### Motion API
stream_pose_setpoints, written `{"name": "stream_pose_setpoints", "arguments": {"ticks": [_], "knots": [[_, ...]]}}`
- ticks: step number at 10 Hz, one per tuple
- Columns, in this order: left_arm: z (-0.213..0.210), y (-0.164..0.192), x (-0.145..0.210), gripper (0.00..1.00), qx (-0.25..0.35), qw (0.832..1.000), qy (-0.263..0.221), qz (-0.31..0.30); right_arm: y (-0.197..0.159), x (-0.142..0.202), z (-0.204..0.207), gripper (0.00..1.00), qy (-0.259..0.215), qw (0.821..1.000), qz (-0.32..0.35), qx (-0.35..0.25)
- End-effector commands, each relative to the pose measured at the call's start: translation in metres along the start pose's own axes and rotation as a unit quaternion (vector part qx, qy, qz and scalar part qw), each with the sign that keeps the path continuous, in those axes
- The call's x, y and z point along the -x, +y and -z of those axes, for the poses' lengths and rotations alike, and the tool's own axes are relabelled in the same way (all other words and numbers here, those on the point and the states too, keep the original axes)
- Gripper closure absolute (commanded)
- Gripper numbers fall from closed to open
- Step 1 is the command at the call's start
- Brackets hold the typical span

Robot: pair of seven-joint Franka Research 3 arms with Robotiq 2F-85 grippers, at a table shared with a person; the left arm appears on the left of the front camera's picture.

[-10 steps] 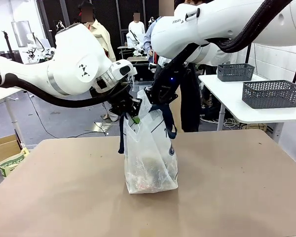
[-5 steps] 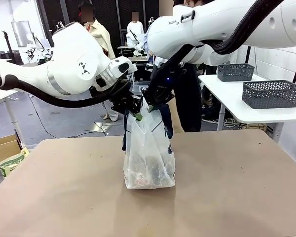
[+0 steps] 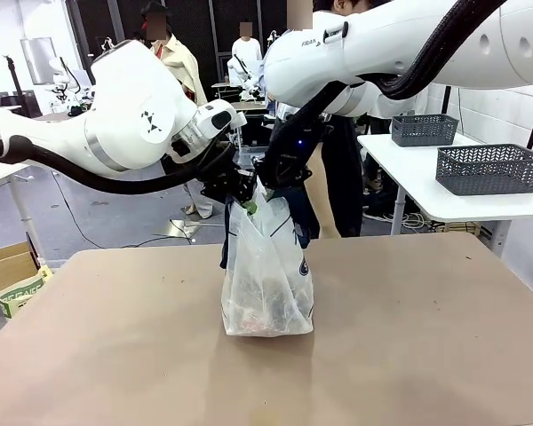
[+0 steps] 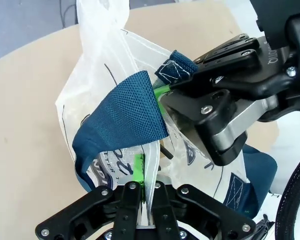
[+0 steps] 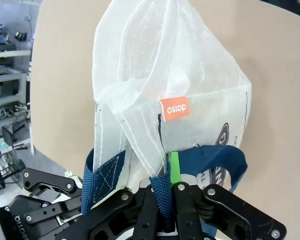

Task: Transfer purchased items from the store into the shopping bag.
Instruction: Move the Reusable shopping bag to the right side of the table.

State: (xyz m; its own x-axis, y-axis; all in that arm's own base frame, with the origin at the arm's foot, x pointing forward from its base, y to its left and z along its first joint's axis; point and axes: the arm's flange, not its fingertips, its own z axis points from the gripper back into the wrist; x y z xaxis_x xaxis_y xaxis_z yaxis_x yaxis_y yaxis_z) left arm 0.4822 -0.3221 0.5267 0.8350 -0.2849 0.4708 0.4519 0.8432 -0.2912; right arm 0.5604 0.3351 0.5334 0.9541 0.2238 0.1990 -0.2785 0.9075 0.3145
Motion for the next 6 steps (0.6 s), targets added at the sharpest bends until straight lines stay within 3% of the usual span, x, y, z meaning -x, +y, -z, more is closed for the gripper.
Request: {"name": "stream_pose_setpoints", "arguments": {"ticks": [1,2,6], "knots": [[-0.0057,0.0057,-0.0001,1.0,0.02,1.0,-0.016,0.003,0.0095,-0.0045,-0.0012,1.0,-0.015,1.0,0.021,-0.011],[-0.0055,0.0058,-0.0006,1.0,0.021,1.0,-0.017,0.004,0.0101,-0.0047,-0.0009,1.0,-0.015,1.0,0.022,-0.012],[-0.0116,0.0006,0.0051,0.2,0.039,0.999,-0.032,0.021,0.0098,-0.0065,0.0015,1.0,-0.016,0.999,0.032,-0.013]]}}
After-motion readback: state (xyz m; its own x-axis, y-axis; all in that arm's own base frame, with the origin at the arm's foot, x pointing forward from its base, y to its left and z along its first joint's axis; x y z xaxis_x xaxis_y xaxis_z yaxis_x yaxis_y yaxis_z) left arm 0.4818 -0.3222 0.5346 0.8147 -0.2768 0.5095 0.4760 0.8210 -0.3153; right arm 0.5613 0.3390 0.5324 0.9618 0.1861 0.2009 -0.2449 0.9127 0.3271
